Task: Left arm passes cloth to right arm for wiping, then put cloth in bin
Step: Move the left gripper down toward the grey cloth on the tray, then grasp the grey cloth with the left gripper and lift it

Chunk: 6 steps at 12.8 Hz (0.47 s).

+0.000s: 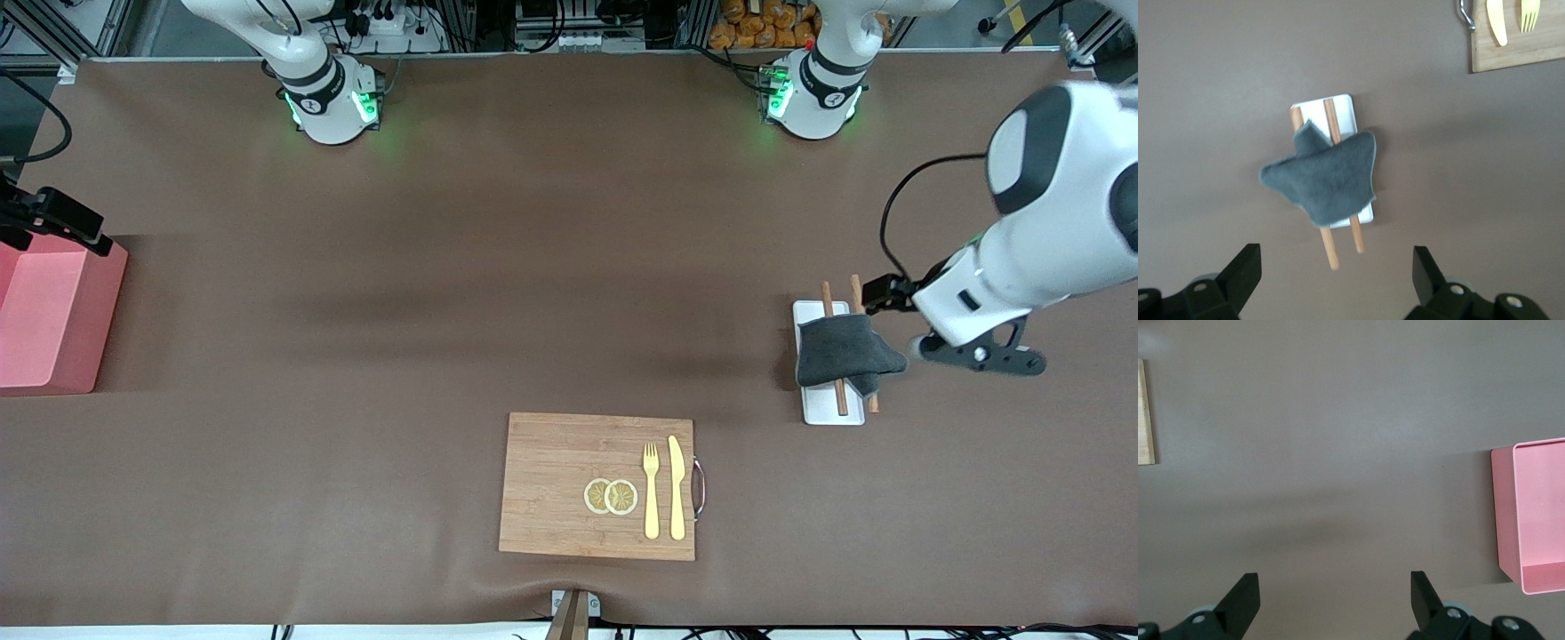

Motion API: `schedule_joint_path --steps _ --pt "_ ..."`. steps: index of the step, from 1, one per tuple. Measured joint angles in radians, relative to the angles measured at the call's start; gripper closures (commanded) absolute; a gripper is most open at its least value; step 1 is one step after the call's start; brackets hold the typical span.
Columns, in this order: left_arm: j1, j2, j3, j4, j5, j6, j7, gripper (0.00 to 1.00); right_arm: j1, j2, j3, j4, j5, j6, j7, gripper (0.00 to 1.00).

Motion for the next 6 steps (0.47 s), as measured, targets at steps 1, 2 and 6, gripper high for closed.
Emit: schedule_joint_path --steps 1,2,6 --pt "0.0 0.031 0.0 0.001 0.0 0.025 0.074 0.0 0.0 0.0 0.0 0.0 0.0 0.0 0.0 0.0" --pt "0.0 0.061 0.0 0.001 0.0 0.052 0.165 0.0 0.0 0.0 0.0 0.0 0.0 0.0 0.0 0.0" --pt "-0.013 0.163 -0.004 0.008 0.0 0.143 0.495 0.0 -0.001 0.004 0.0 0.0 0.0 0.0 0.001 0.0"
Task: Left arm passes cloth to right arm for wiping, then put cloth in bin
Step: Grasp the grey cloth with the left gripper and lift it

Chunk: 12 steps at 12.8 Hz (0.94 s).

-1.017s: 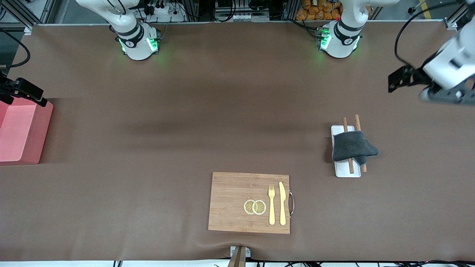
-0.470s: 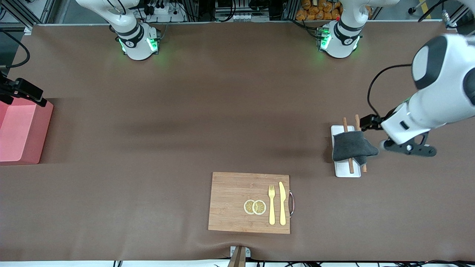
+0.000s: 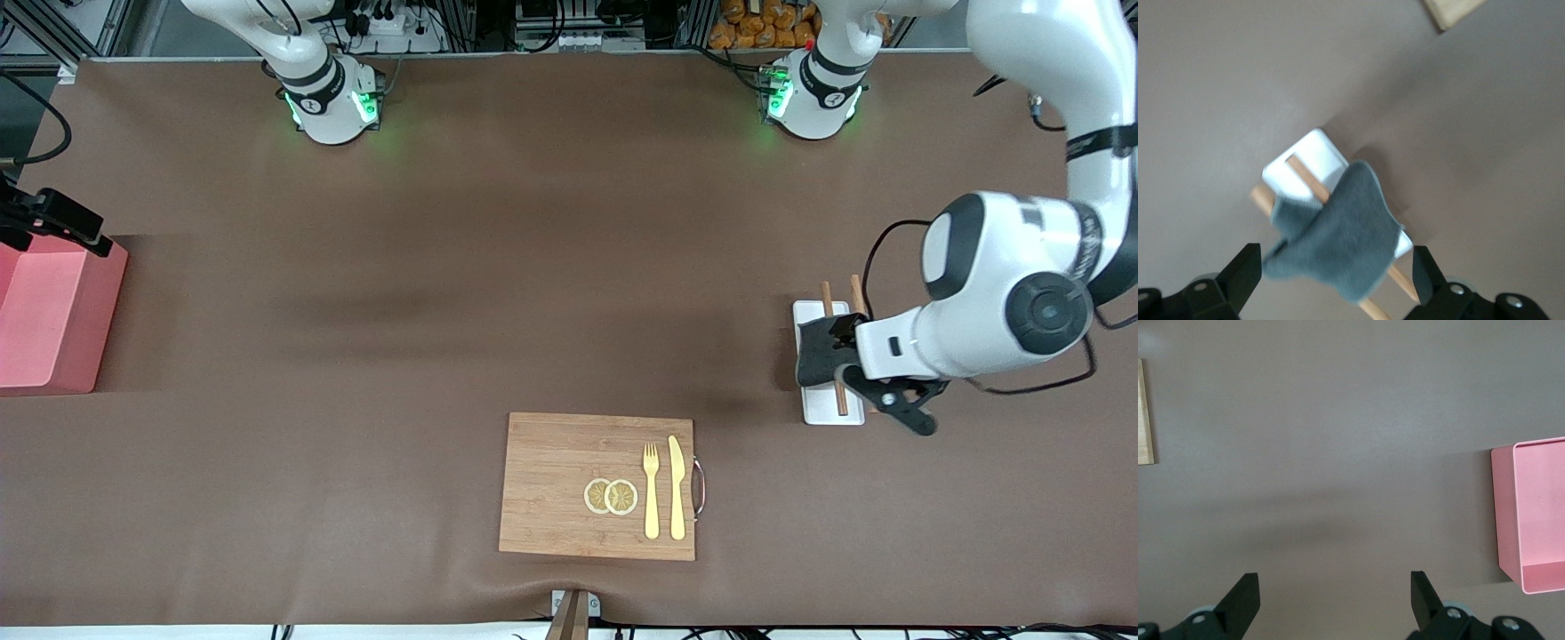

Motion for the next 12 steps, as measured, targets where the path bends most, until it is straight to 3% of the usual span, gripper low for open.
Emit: schedule_joint_path --steps 4,12 --pt "-0.006 0.114 -0.002 0.043 -0.051 0.008 0.22 0.0 0.0 0.003 0.0 0.0 0.0 0.0 0.001 0.0" --pt "-0.001 0.158 0.008 0.055 0.005 0.007 0.251 0.0 0.0 0.003 0.0 0.0 0.0 -0.001 0.001 0.0"
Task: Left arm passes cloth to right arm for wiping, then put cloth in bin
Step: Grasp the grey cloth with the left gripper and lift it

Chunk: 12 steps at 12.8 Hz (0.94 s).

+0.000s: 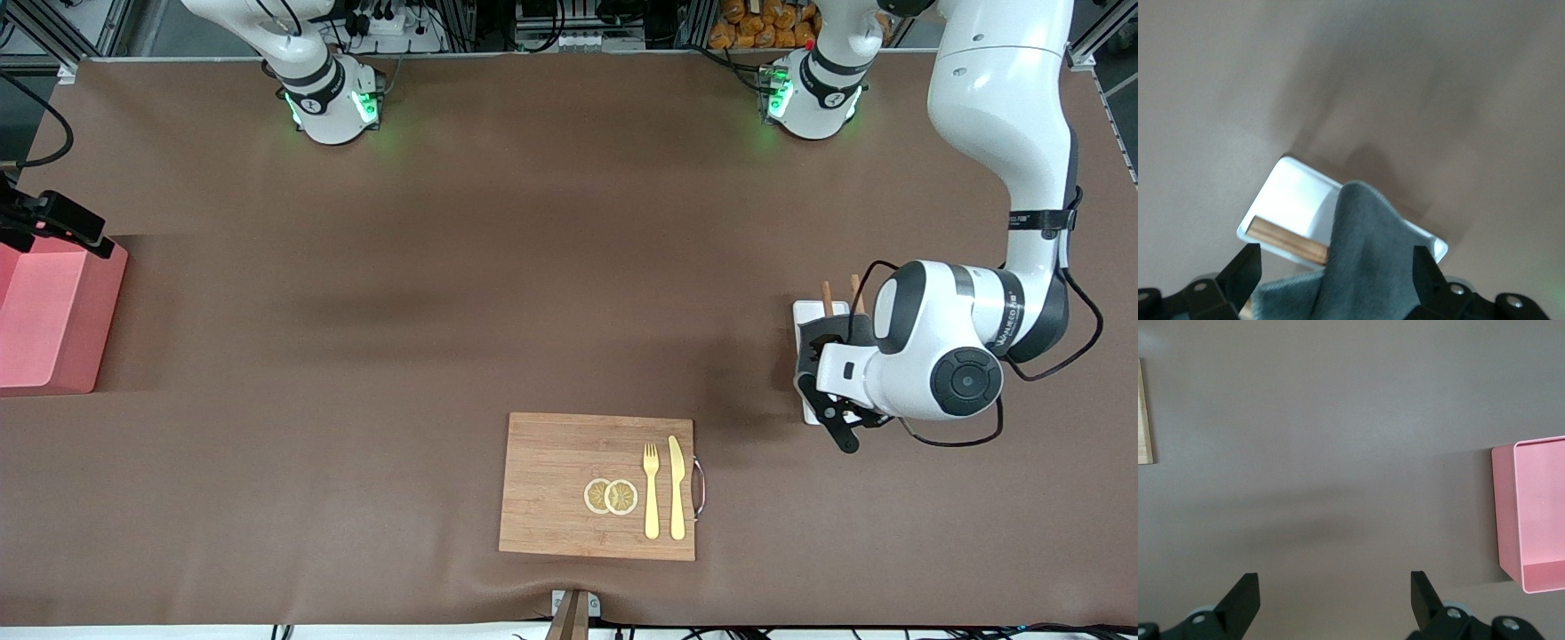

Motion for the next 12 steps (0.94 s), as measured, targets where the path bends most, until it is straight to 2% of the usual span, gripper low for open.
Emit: schedule_joint_path --steps 9,10,11,12 --pt "0.004 0.036 0.006 -0.007 0.031 -0.008 -0.001 0.0 0.0 0.003 0.0 0.0 0.0 -0.002 0.0 0.0" --pt "0.004 0.036 0.007 -0.007 0.033 -0.013 -0.001 0.05 0.0 0.004 0.0 0.0 0.0 -0.003 0.0 0.0" --pt "0.004 0.036 0.007 -0.007 0.033 -0.023 -0.001 0.17 0.0 0.005 0.0 0.0 0.0 -0.003 0.0 0.0" --pt "0.004 0.036 0.007 -0.007 0.033 -0.033 -0.001 0.35 0.0 0.005 0.0 0.0 0.0 -0.003 0.001 0.0"
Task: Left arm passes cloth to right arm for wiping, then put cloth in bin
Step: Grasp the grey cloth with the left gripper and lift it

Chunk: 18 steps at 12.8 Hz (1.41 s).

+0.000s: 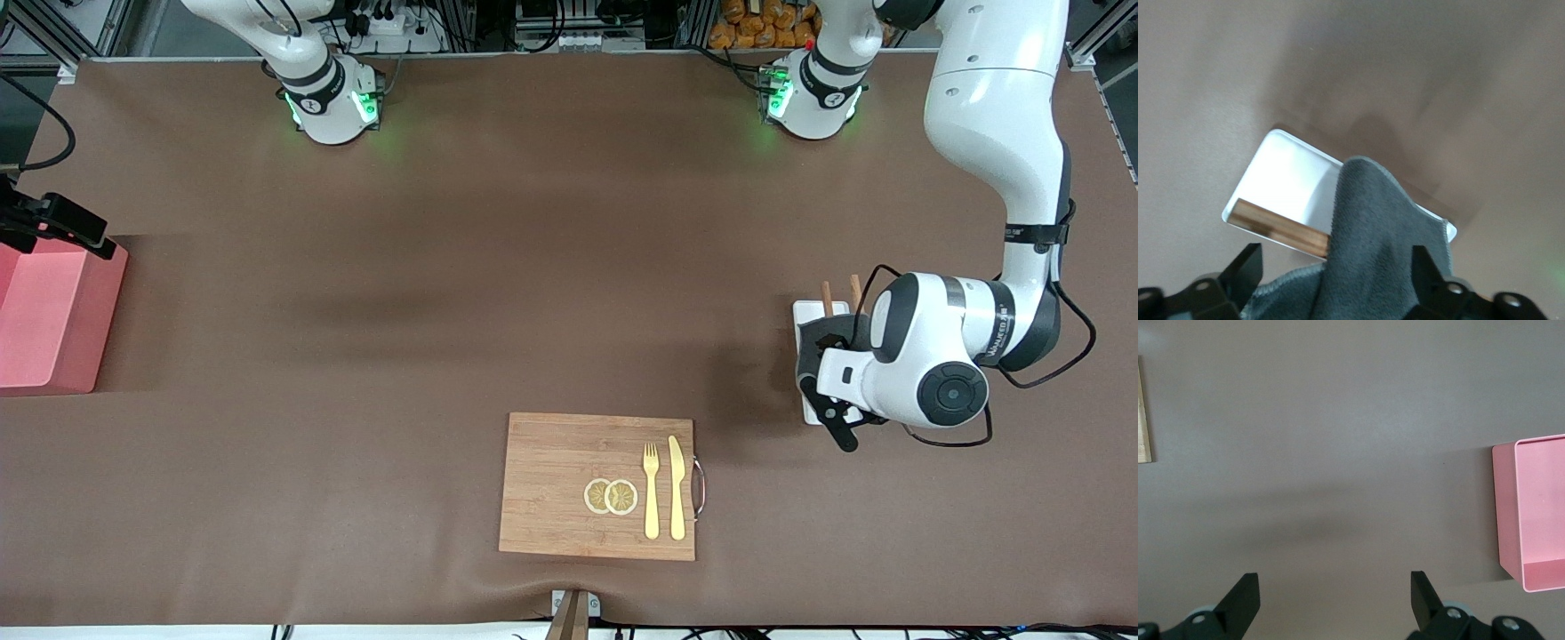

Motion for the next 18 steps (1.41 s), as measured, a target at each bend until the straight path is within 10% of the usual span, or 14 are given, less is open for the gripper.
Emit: schedule_joint_path --steps 8,18 --pt "-0.001 0.0 0.009 0.001 0.024 -0.027 -0.052 1.0 0.0 0.001 0.0 0.0 0.0 0.0 0.0 0.0" --pt "-0.012 -0.067 -0.007 0.029 0.025 -0.058 -0.216 1.0 0.0 0.01 0.0 0.0 0.0 0.0 0.005 0.0"
